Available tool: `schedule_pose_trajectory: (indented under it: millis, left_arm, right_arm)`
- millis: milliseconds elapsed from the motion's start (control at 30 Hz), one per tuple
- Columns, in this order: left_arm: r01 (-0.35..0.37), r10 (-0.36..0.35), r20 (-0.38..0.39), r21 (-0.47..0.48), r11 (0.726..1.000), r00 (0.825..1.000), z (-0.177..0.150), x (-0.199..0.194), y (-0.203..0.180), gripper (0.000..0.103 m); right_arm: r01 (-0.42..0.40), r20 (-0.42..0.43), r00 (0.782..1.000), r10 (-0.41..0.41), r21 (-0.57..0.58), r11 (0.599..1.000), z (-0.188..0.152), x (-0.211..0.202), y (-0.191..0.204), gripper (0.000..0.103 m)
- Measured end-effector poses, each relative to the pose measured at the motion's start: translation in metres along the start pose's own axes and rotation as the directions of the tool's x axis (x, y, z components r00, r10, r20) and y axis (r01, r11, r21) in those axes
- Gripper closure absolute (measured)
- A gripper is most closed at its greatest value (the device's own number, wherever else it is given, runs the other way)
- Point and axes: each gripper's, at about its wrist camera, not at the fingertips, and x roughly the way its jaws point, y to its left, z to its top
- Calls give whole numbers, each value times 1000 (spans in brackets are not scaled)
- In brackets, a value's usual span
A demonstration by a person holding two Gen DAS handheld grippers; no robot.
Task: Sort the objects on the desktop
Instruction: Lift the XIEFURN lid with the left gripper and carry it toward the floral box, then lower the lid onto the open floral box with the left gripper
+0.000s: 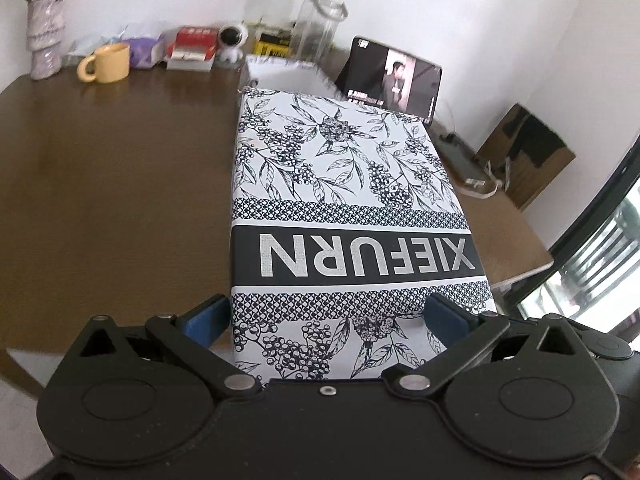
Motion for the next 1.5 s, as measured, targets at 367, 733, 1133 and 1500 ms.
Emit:
schedule_pose_trajectory:
  millis: [367,733,1133,1500]
  left_arm:
    - [-1,3,63,-35,999,998,70,66,5,0]
    - [-48,57,74,-116,992,996,183,184,23,0]
    - [-138,139,-3,-146,980,990,245,254,42,0]
    - [-196,194,-26,-96,976,981,254,268,36,0]
  right_arm:
    - [21,49,999,-18,-64,998,72,37,-40,1]
    - [-20,18,1000,22,-116,993,188,154,-114,1]
    - [-92,-39,995,89,-78,993,260,250,-163,1]
    - [-132,-79,988,130,-20,991,272,276,-180,1]
